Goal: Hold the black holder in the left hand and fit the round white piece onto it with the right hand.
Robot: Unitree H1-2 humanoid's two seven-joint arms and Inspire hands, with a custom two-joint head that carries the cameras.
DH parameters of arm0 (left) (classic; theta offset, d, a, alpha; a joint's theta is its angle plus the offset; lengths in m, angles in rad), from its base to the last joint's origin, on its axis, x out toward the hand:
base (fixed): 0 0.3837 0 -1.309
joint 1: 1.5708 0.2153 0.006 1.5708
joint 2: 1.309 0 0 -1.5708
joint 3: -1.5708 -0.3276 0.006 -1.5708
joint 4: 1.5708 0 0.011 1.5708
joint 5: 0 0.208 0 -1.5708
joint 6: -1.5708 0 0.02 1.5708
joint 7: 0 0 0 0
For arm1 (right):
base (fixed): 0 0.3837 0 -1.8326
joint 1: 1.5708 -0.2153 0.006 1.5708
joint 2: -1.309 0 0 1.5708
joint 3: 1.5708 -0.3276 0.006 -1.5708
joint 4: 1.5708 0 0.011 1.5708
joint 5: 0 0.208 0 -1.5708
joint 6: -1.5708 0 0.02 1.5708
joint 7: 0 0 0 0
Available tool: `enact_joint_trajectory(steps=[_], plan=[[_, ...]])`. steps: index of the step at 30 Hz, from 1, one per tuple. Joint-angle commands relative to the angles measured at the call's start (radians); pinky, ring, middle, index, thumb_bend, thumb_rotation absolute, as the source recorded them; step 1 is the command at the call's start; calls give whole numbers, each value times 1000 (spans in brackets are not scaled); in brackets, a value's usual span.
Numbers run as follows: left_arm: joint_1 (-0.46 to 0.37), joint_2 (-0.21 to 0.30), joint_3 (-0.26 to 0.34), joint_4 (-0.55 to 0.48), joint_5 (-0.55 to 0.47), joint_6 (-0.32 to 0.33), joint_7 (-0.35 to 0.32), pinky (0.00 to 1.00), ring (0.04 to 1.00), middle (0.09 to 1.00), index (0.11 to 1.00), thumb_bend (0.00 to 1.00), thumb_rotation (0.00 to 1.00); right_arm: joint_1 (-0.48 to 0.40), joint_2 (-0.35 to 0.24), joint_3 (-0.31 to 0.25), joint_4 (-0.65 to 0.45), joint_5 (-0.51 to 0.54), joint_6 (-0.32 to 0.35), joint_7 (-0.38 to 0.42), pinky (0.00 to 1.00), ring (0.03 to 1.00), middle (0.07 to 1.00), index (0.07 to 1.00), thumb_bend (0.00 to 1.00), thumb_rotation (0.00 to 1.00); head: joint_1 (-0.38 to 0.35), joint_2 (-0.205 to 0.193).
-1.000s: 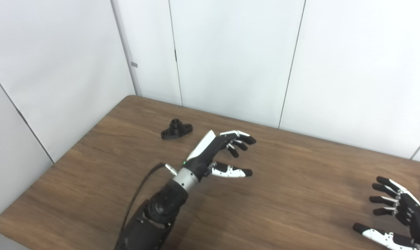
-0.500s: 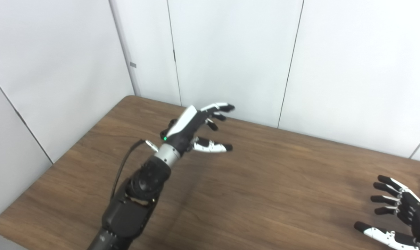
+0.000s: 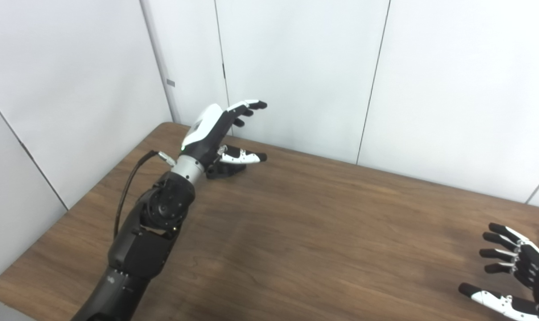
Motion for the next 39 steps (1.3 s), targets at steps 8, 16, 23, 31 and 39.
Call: enact_joint_trajectory(steps=[8, 16, 23, 31, 39], plan=[[-60, 149, -9, 30, 139, 104, -20, 762, 965, 994, 831, 815, 88, -24, -8, -10, -55, 5, 6, 0, 570, 691, 795, 815, 645, 0, 0, 4], [-55, 187, -40, 78, 240, 192, -12, 902, 1000, 1000, 838, 941, 218, -22, -10, -13, -55, 5, 4, -1, 582, 693, 796, 820, 646, 0, -3, 7], [-63, 197, -50, 119, 281, 262, -26, 1000, 1000, 1000, 877, 1000, 354, -14, -18, -19, -60, 11, -3, 3, 581, 690, 795, 813, 636, 0, -4, 13], [-68, 195, -88, 157, 313, 349, -40, 1000, 1000, 1000, 898, 1000, 438, -12, -22, -21, -68, 9, 2, 7, 578, 691, 794, 814, 639, 0, -5, 17], [-64, 171, -111, 215, 311, 371, -7, 1000, 1000, 1000, 900, 1000, 429, -6, -27, -25, -78, 6, 14, 10, 586, 701, 801, 818, 634, 0, -8, 23]])
